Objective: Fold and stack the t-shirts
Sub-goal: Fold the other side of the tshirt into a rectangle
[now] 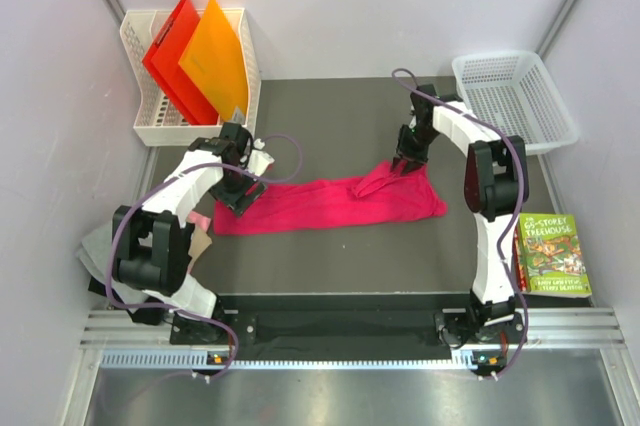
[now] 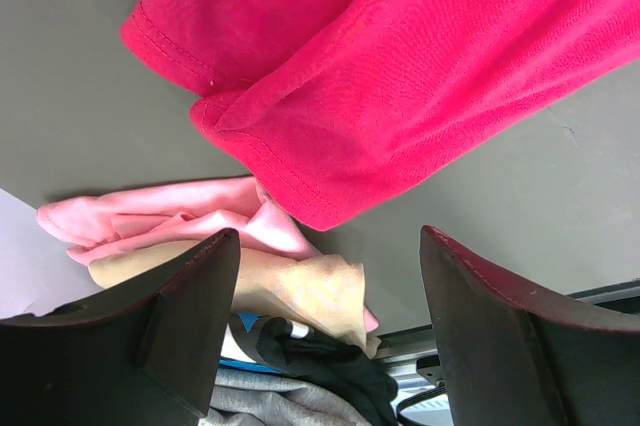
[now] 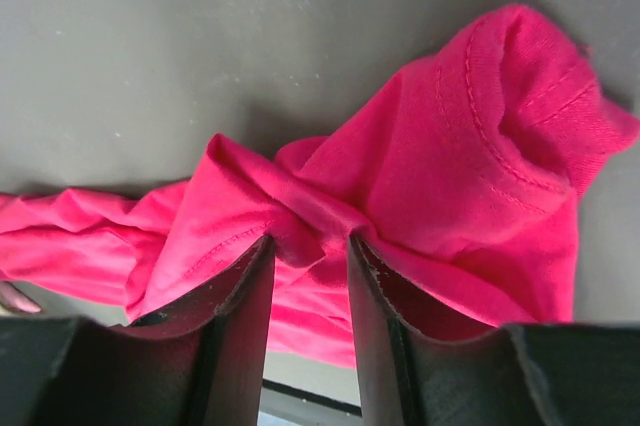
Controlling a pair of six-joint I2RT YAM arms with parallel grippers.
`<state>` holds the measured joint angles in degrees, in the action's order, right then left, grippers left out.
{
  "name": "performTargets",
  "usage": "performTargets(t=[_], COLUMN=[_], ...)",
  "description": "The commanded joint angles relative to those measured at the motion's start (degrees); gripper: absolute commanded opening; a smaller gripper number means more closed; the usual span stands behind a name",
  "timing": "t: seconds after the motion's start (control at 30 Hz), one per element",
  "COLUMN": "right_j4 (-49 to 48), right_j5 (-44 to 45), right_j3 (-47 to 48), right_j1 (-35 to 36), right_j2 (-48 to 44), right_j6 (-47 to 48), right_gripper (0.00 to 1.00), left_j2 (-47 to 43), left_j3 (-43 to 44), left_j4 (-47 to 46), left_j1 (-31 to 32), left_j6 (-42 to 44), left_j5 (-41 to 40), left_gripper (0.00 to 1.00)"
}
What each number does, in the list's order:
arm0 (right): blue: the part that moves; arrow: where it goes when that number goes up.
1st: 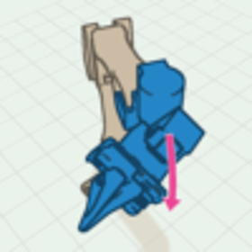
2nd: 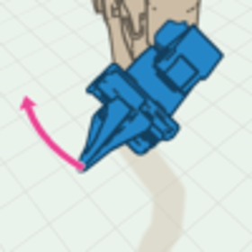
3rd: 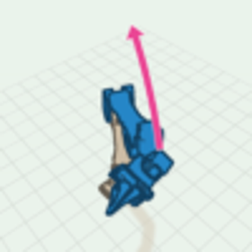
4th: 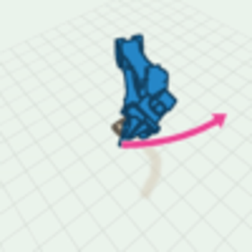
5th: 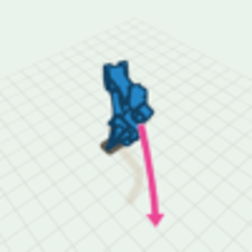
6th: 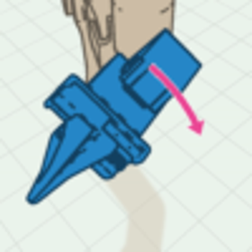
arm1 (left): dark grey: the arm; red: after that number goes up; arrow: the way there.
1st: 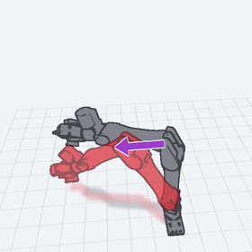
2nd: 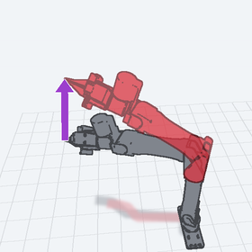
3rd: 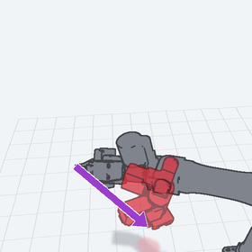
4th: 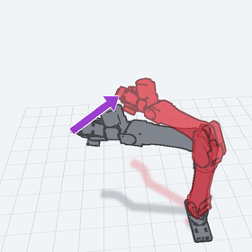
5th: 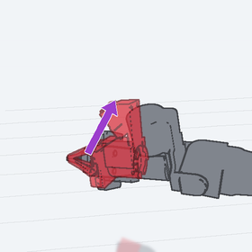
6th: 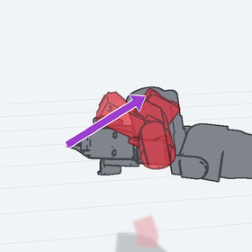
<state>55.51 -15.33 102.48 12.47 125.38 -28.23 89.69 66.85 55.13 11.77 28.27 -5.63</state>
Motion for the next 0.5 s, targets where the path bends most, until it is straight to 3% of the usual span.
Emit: performTargets(t=[0.0, 0.47], right_j4=[-2.7, -3.1], right_j5=[-2.2, -3.7], right_j3=[-1.2, -0.3], right_j1=[-0.3, 0.1], right_j2=[-0.3, -0.7], right_j6=[-0.5, -0.8], right_gripper=[0.34, 0.22], left_j2=[-1.5, -1.4], left_j3=[0.6, -0.6], left_j4=[-0.6, -1.2], left_j1=[-0.2, -0.2], left_j6=[0.2, -0.3], left_j5=[-0.2, 0.2], left_gripper=[0.78, 0.78])
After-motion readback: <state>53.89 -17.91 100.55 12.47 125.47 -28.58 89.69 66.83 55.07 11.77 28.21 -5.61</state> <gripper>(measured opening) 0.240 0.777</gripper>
